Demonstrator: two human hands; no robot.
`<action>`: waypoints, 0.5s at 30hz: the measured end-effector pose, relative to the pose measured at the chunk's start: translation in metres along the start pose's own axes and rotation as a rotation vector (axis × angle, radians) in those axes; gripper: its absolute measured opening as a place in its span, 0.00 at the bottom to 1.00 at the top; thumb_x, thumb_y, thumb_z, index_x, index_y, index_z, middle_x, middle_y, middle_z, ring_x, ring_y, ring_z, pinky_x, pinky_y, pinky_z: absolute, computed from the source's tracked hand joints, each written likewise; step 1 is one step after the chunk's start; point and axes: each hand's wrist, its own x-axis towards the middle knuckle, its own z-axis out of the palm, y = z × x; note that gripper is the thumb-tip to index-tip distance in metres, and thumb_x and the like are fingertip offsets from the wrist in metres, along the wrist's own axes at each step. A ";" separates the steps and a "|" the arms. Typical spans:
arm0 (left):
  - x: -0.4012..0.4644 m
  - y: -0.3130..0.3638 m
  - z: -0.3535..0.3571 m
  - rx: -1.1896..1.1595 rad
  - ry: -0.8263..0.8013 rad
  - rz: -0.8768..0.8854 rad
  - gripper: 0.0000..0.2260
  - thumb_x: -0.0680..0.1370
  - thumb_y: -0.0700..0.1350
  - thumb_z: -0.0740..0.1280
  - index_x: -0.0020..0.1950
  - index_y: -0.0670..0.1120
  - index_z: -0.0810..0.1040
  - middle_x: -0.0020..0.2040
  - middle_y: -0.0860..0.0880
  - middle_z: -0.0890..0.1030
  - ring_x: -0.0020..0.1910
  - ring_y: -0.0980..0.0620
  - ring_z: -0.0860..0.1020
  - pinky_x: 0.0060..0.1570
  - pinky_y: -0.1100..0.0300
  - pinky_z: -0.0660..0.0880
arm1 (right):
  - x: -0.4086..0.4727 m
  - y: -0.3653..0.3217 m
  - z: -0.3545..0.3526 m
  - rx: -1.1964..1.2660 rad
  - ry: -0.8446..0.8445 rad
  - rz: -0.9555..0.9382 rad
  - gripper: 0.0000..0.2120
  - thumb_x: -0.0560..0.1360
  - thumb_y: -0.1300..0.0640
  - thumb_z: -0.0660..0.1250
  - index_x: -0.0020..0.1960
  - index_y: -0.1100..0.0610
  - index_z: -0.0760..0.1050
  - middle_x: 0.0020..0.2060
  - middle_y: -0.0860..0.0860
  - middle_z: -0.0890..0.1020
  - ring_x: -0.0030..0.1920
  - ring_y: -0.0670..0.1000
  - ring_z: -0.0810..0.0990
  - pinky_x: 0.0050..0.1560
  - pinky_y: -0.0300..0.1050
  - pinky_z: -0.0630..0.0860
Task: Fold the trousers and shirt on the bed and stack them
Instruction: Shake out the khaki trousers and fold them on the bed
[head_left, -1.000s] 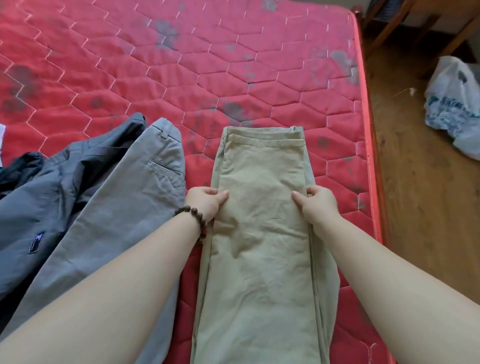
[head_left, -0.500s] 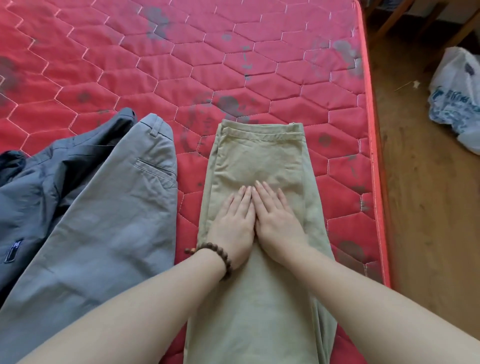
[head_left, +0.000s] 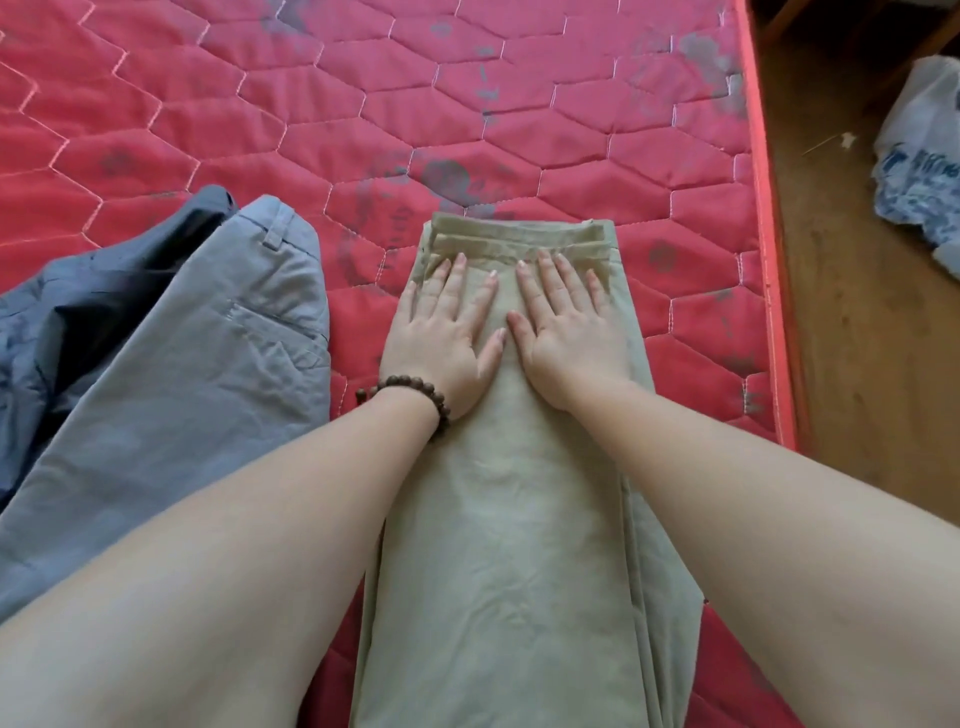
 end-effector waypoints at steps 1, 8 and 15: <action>0.001 0.000 0.001 0.002 0.006 0.000 0.27 0.79 0.61 0.45 0.78 0.56 0.47 0.79 0.48 0.48 0.77 0.50 0.47 0.75 0.48 0.44 | 0.000 -0.001 0.003 -0.020 0.009 0.010 0.28 0.81 0.41 0.39 0.78 0.49 0.40 0.78 0.48 0.42 0.77 0.47 0.39 0.74 0.49 0.33; -0.053 0.032 -0.003 0.030 -0.106 -0.047 0.27 0.82 0.55 0.45 0.78 0.50 0.43 0.79 0.45 0.44 0.77 0.47 0.42 0.73 0.46 0.36 | -0.062 -0.032 0.005 0.098 -0.041 0.082 0.28 0.82 0.47 0.47 0.78 0.54 0.44 0.78 0.56 0.45 0.78 0.53 0.42 0.75 0.52 0.37; -0.203 0.060 -0.009 -0.028 -0.265 0.014 0.27 0.80 0.54 0.46 0.78 0.52 0.40 0.78 0.47 0.40 0.77 0.47 0.38 0.74 0.47 0.36 | -0.222 -0.062 0.017 0.209 -0.103 0.102 0.29 0.81 0.49 0.54 0.78 0.52 0.49 0.78 0.57 0.48 0.78 0.54 0.45 0.75 0.53 0.40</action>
